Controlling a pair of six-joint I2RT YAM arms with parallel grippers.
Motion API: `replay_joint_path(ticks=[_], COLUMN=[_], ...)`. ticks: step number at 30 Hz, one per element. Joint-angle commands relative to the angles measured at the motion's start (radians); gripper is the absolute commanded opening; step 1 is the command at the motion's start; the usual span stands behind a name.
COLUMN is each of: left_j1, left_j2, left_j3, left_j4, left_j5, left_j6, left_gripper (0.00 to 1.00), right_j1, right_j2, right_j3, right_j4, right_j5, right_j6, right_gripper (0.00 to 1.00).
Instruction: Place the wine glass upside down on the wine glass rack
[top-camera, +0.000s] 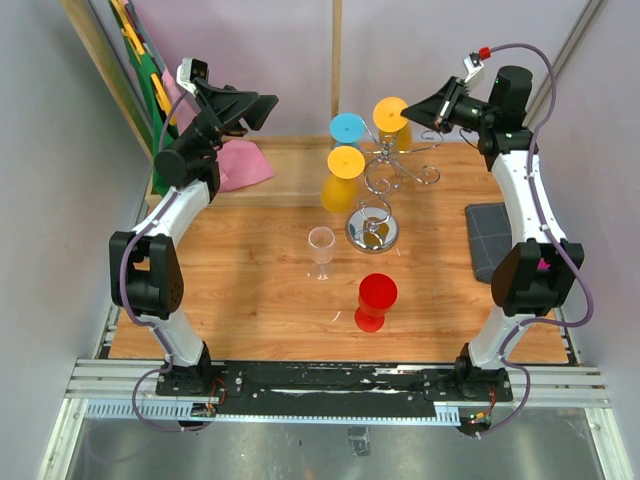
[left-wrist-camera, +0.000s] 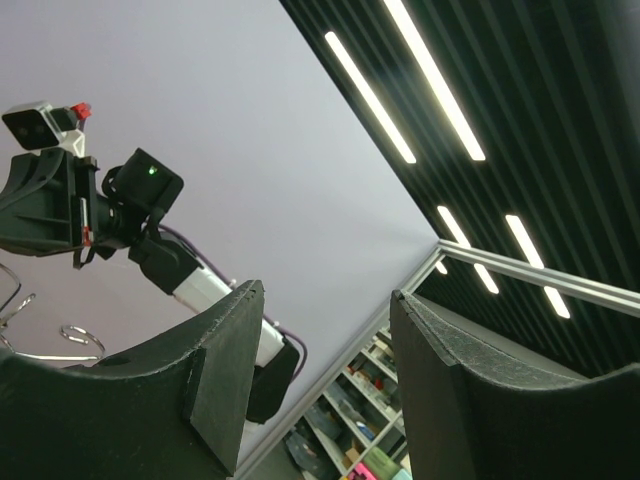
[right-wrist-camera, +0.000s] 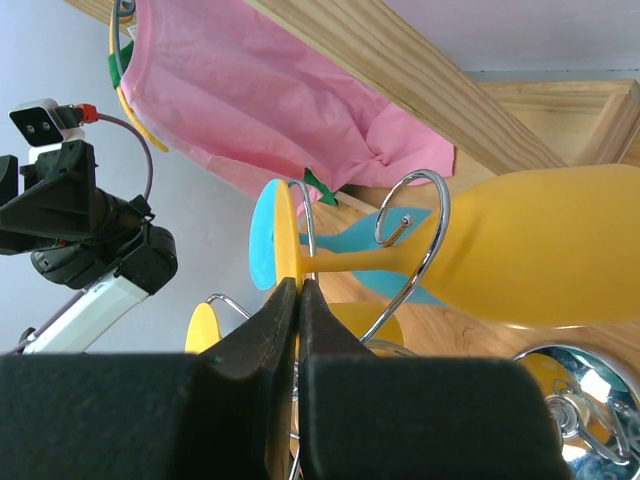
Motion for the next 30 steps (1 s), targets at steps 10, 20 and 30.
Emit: replay_joint_path(ticks=[10, 20, 30], left_j1=[0.007, 0.007, 0.007], left_j2=[-0.025, -0.019, -0.014], left_j3=[0.000, 0.008, 0.012], left_j4=[0.267, 0.267, 0.267], left_j5=[0.004, 0.004, 0.006], left_j6=[-0.163, -0.165, -0.166], left_gripper=[0.58, 0.58, 0.58], right_j1=[-0.056, -0.048, 0.002], right_j2=[0.047, 0.115, 0.167], right_j3=[0.078, 0.121, 0.170], right_j4=[0.065, 0.144, 0.145], right_j5=[0.001, -0.012, -0.034], right_j6=[0.012, 0.094, 0.110], right_gripper=[0.01, 0.01, 0.01])
